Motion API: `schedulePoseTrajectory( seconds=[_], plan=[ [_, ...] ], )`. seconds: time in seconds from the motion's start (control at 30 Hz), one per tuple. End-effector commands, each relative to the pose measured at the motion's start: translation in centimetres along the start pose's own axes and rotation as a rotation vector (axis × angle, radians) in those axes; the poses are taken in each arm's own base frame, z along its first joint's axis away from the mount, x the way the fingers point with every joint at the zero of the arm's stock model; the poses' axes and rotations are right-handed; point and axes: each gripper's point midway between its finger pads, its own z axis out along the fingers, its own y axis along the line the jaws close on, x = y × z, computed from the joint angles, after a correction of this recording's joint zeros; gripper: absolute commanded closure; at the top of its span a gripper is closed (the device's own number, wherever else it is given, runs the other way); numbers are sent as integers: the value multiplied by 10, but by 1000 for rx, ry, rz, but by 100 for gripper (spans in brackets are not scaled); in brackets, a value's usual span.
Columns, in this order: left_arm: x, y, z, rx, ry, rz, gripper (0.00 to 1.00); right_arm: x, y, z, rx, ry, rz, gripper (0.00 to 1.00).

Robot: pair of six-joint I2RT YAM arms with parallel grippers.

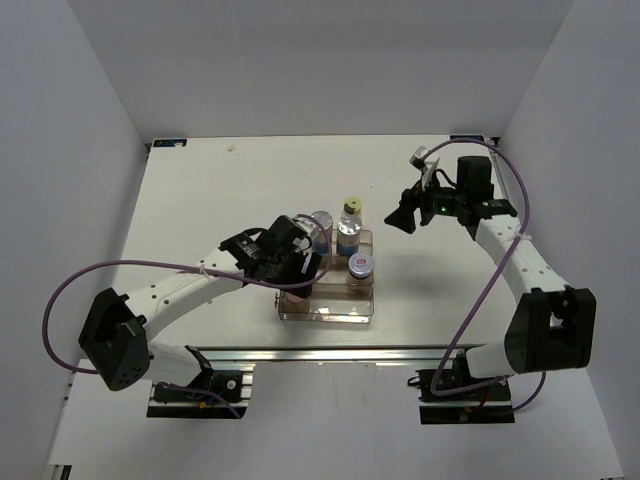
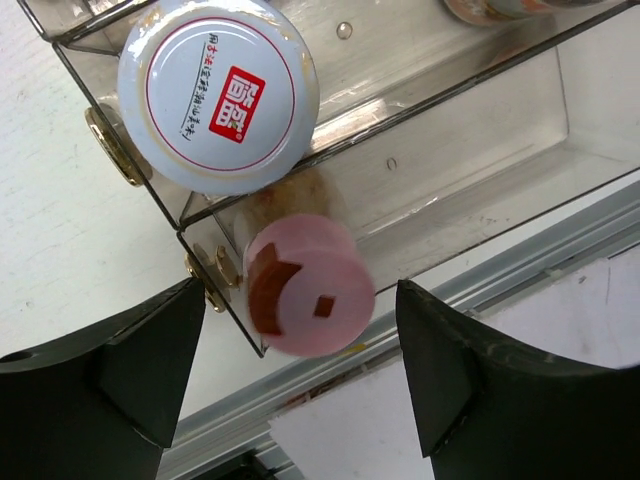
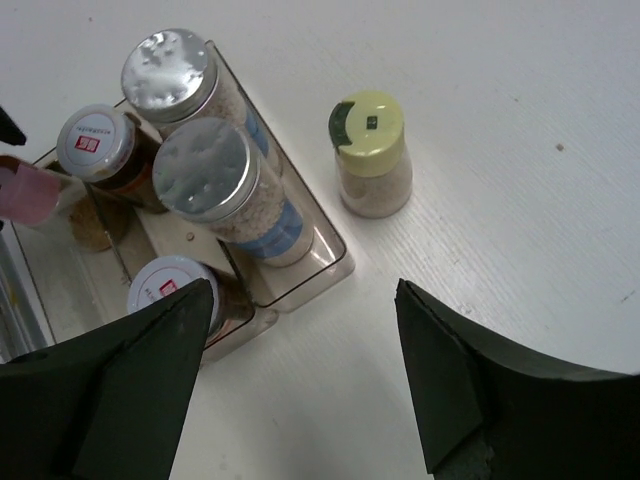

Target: Organize the condiment bottles

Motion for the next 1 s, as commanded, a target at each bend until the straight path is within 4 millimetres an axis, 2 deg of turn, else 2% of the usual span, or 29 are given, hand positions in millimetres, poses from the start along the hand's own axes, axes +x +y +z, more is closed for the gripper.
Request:
schedulePoseTrajectory(
  seconds=[0.0,0.03,0.1,0.13,0.2,0.23,0.27,0.3,0.37,0.47,0.63,0.97],
  plan=[
    [-21,-5,-22,14,-112,-27,13,-30,-13,9,-32,-65,-97,21],
    [-29,-7,-30,21,-142,-44,13,-22,-22,19,-38,-41,-79,21],
    [-38,-7,-44,15,-186,-63,11,-26,-31,27,-37,-23,-112,21],
    [-50,-9,-60,29,-240,-88,10,-16,-37,38,-46,6,-104,21],
    [-61,-8,-78,23,-300,-121,8,-16,-42,49,-52,30,-156,21],
    [-71,-9,-97,39,-361,-137,8,-7,-46,58,-58,53,-152,21],
    [-77,-5,-107,21,-399,-155,8,-4,-47,63,-61,64,-166,21],
    [-80,-3,-116,19,-430,-185,7,-7,-49,66,-66,67,-195,21],
    [-88,8,-144,-10,-529,-238,5,5,-51,78,-90,98,-203,21],
    [-86,19,-169,-23,-615,-312,2,11,-52,90,-120,118,-264,21],
    [-73,31,-177,-50,-638,-389,2,18,-56,111,-133,149,-328,20],
    [-63,36,-175,-60,-630,-423,2,21,-42,153,-200,164,-394,19]
  ],
)
